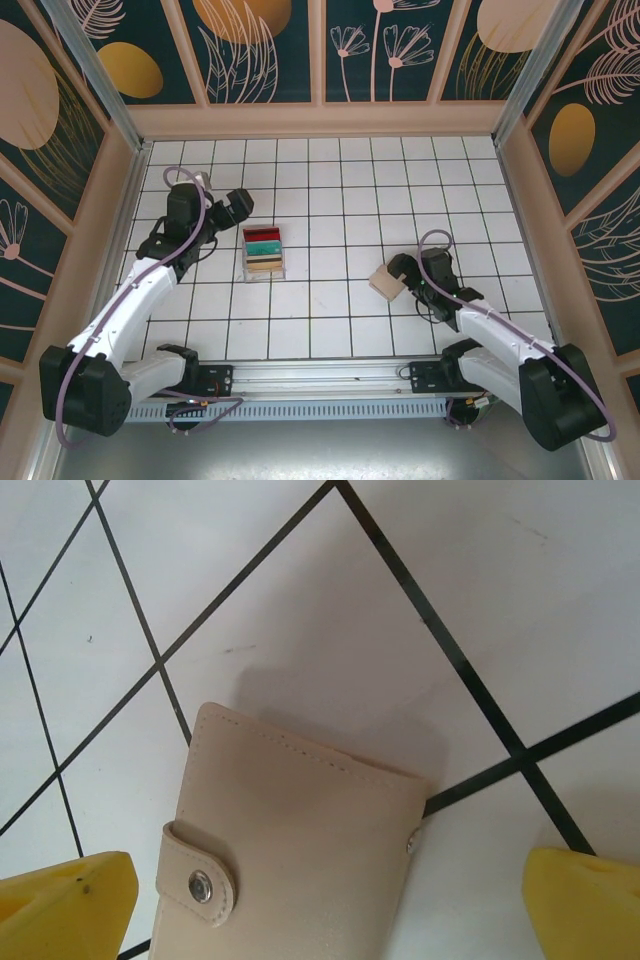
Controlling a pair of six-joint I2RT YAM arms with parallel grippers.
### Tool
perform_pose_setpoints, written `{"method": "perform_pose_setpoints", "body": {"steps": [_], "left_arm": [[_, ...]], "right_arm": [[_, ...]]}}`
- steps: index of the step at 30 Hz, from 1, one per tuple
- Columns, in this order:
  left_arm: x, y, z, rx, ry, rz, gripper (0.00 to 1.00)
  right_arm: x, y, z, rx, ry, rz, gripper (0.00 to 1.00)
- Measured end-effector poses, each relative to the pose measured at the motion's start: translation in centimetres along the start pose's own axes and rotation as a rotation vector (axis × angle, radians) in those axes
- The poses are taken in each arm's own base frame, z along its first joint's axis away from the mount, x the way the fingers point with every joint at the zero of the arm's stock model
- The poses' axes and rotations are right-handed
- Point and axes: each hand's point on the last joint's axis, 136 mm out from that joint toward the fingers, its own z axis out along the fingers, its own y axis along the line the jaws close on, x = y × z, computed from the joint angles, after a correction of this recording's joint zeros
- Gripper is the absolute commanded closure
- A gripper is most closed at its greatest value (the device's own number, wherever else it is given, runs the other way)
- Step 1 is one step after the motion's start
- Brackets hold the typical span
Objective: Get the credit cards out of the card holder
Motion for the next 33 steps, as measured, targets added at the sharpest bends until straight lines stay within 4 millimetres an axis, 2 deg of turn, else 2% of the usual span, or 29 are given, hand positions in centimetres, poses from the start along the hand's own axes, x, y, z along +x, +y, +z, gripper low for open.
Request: {"method": "perform_pose_setpoints", "body": {"steps": [6, 15, 18, 21, 23, 25, 28, 33], "left_arm": [[2.0, -2.0, 1.1, 0.026, 0.060, 0.038, 0.01], [4.5, -5.6, 2.1, 0.063, 0.117, 0.089, 0.01], [5.4, -6.4, 2.2, 0.070, 0.133, 0.103, 0.01], [6.4, -7.0, 2.2, 0.073, 0.148, 0.111, 0.04], [7.0, -7.5, 2.1, 0.080, 0.156, 0.115, 0.06], [7.7, -7.8, 2.1, 0.081, 0.168, 0.119, 0.07], [8.8, -8.1, 2.1, 0.074, 0.190, 0.122, 0.13], [11.7, -9.0, 2.4, 0.066, 0.247, 0.126, 0.19]], "right_arm": [[0.1, 0.6, 0.8, 0.010, 0.028, -0.038, 0.03], [0.6, 3.3, 2.3, -0.006, 0.071, -0.150, 0.04], [1.3, 5.5, 2.9, -0.070, 0.104, -0.183, 0.05], [3.2, 8.3, 3.4, -0.168, 0.181, -0.216, 0.11], [4.9, 10.3, 3.3, -0.230, 0.245, -0.249, 0.11], [5.4, 11.8, 3.0, -0.268, 0.269, -0.267, 0.11], [4.8, 13.3, 2.5, -0.303, 0.254, -0.278, 0.10], [2.7, 13.4, 0.9, -0.289, 0.171, -0.295, 0.09]]}}
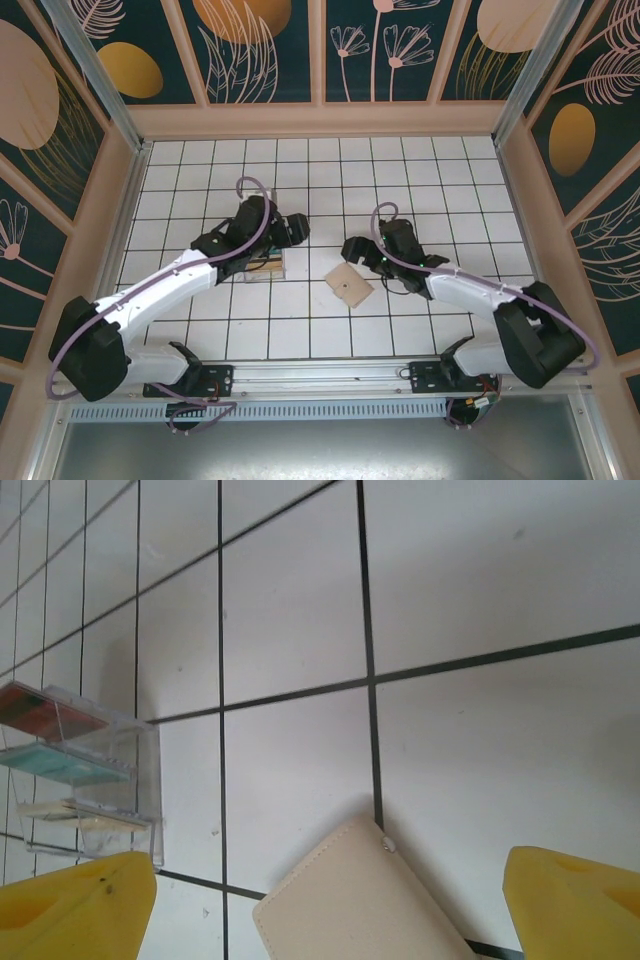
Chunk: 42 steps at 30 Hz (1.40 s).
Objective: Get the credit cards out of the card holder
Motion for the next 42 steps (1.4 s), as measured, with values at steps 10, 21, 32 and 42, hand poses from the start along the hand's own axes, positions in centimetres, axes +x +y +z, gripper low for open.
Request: {"method": "perform_pose_setpoints", "body": {"steps": [10, 21, 32, 42], "left_arm": [[8.4, -2.4, 2.7, -0.067, 0.213, 0.030, 0.32], [17.0, -6.0, 4.5, -0.159, 0.384, 0.083, 0.47], [21.9, -5.3, 5.9, -0.218, 0.495, 0.177, 0.35], [23.0, -4.5, 7.2, -0.311, 0.517, 0.266, 0.41]], "right_arm": [[-2.1, -1.3, -4.2, 0.028, -0.113, -0.054, 0.08], [-1.6, -4.7, -6.9, 0.147, -0.172, -0.026, 0.08], [-1.7, -5.5, -7.7, 0.153, -0.202, -0.011, 0.07], [-1.5, -5.9, -8.0, 0.152, -0.212, -0.005, 0.07]]}}
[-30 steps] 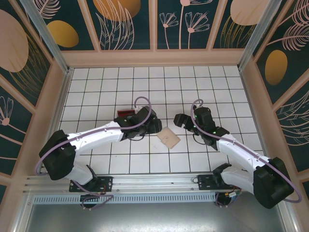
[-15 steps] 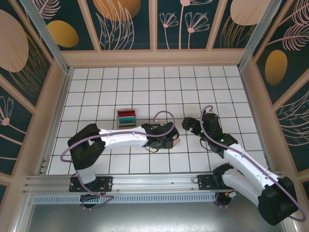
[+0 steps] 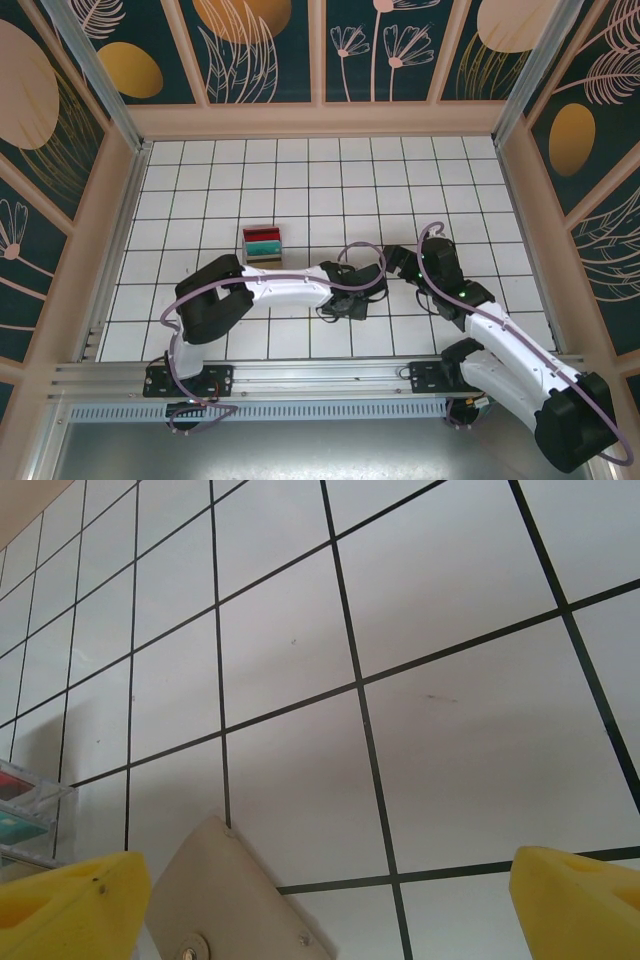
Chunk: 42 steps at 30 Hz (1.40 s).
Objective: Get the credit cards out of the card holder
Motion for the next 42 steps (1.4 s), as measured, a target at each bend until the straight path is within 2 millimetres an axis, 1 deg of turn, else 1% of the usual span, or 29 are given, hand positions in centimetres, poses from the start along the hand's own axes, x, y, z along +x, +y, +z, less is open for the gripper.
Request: {"method": "perform_pose_setpoints", "body": {"steps": [2, 6, 10, 13, 15, 17, 18, 20, 23, 25, 26, 29, 31, 36, 39, 42], "left_arm": [[-0.1, 0.8, -0.1, -0.038, -0.009, 0.004, 0.41], [-0.5, 3.2, 0.0, -0.125, -0.017, -0.006, 0.42], [-1.5, 4.7, 0.0, -0.168, -0.036, -0.026, 0.42], [-1.9, 5.3, -0.3, -0.179, -0.042, -0.032, 0.42], [-2.0, 5.2, -0.8, -0.168, -0.048, -0.033, 0.44], [-2.3, 4.7, -1.6, -0.139, -0.059, -0.035, 0.46], [-2.6, 4.4, -2.3, -0.116, -0.069, -0.038, 0.47], [-3.4, 3.6, -3.7, -0.067, -0.095, -0.051, 0.52], [-4.9, 2.6, -5.3, -0.012, -0.129, -0.076, 0.61], [-6.5, 2.2, -5.8, 0.007, -0.152, -0.102, 0.68], [-7.1, 2.1, -5.9, 0.010, -0.161, -0.112, 0.69], [-9.0, 1.7, -5.5, 0.004, -0.180, -0.134, 0.70], [-9.6, 1.6, -4.8, -0.007, -0.182, -0.138, 0.70], [-9.6, 1.7, -2.7, -0.057, -0.160, -0.122, 0.70], [-9.3, 2.3, -1.8, -0.085, -0.142, -0.111, 0.70], [-9.4, 2.7, -1.3, -0.100, -0.134, -0.106, 0.69]], "right_arm": [[0.0, 0.0, 0.0, 0.000, 0.000, 0.000, 0.07], [0.0, 0.0, -0.1, -0.002, -0.003, 0.002, 0.07], [0.2, -0.3, 0.0, 0.004, 0.003, 0.010, 0.07], [0.3, -0.4, 0.0, 0.006, 0.005, 0.012, 0.07], [0.3, -0.4, 0.0, 0.006, 0.005, 0.012, 0.07], [0.3, -0.4, 0.0, 0.006, 0.005, 0.012, 0.07], [0.3, -0.4, 0.0, 0.006, 0.005, 0.012, 0.07], [0.3, -0.4, 0.0, 0.006, 0.004, 0.012, 0.07], [0.3, -0.4, 0.0, 0.006, 0.004, 0.013, 0.07], [0.3, -0.4, 0.1, 0.006, 0.005, 0.013, 0.07], [0.3, -0.4, 0.1, 0.005, 0.006, 0.013, 0.07], [0.3, -0.4, 0.1, 0.005, 0.006, 0.013, 0.07], [0.3, -0.4, 0.1, 0.005, 0.005, 0.014, 0.07], [0.3, -0.4, 0.1, 0.005, 0.005, 0.014, 0.07], [0.3, -0.4, 0.1, 0.005, 0.005, 0.014, 0.07], [0.3, -0.4, 0.1, 0.005, 0.005, 0.015, 0.07]]}}
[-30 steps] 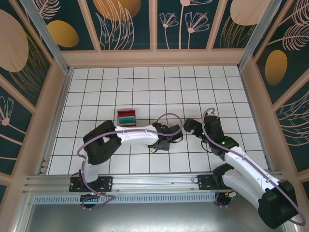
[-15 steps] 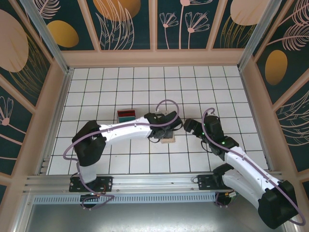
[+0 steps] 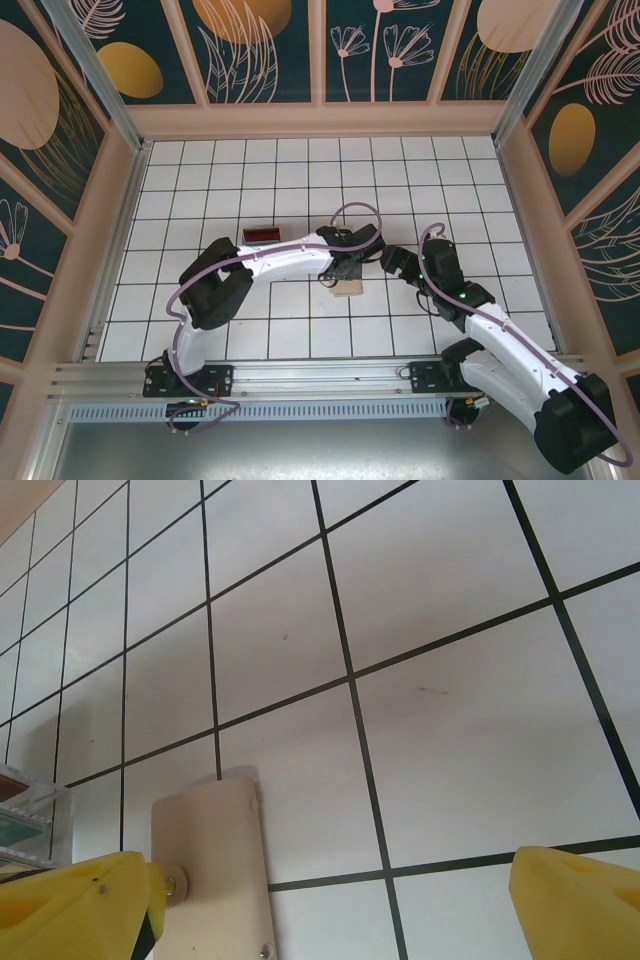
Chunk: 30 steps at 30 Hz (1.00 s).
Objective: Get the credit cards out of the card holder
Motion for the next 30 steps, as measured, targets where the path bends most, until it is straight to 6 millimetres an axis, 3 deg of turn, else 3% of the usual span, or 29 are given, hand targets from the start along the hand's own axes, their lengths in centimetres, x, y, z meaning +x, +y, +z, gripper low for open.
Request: {"method": "perform_pose_setpoints", "body": {"steps": [13, 25, 28, 30], "left_arm": [[-0.5, -0.6, 0.6, 0.002, 0.005, 0.016, 0.66], [0.4, -0.5, 1.0, 0.009, 0.044, 0.023, 0.66], [0.9, -0.2, 1.5, -0.003, 0.058, 0.030, 0.68], [1.0, -0.2, 1.6, -0.004, 0.058, 0.034, 0.76]], "right_arm": [[0.1, -0.1, 0.0, 0.002, 0.001, 0.001, 0.07], [0.1, -0.4, 0.4, 0.013, 0.009, 0.008, 0.07], [0.1, -0.4, 0.4, 0.014, 0.010, 0.009, 0.07], [0.2, -0.5, 0.5, 0.016, 0.012, 0.009, 0.07]]}}
